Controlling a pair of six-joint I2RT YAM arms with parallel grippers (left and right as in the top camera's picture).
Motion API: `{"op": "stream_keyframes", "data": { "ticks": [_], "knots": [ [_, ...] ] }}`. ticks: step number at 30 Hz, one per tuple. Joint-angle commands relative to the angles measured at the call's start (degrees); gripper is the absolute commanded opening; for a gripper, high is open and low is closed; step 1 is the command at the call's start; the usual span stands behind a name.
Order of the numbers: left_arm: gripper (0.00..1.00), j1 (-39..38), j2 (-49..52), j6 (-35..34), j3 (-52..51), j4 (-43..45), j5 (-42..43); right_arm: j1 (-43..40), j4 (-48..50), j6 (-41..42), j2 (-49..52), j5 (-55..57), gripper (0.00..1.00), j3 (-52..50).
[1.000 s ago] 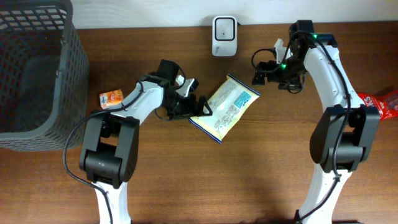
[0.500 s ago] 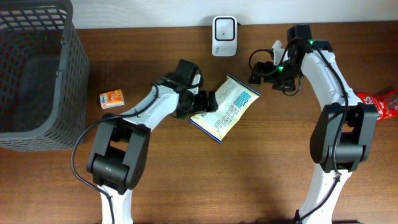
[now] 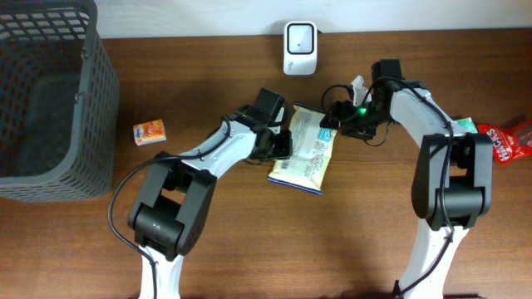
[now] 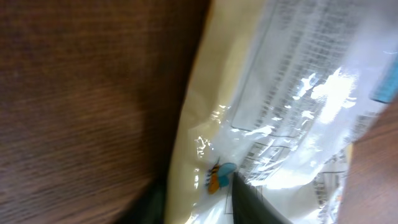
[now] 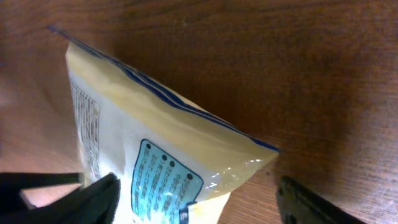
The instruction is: Scan the item barcode
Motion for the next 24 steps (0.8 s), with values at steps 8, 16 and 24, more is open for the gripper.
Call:
{"op": "stream_keyframes", "data": {
  "ticks": [8, 16, 24],
  "knots": [
    [0.00, -0.2, 2.1, 0.2, -0.9, 0.0, 0.0, 5.4, 0.1, 0.4, 0.0, -0.9, 0.78, -0.4],
    [0.00, 0.2, 0.0, 0.2, 0.5, -0.4, 4.7, 8.9, 0.3, 0.4, 0.0, -0.9, 0.58, -0.4],
    [0.07, 0.6, -0.5, 1.8, 0.9, -3.6, 2.8, 8.7, -1.0, 0.4, -0.2, -0.9, 0.04, 0.2]
  ]
}}
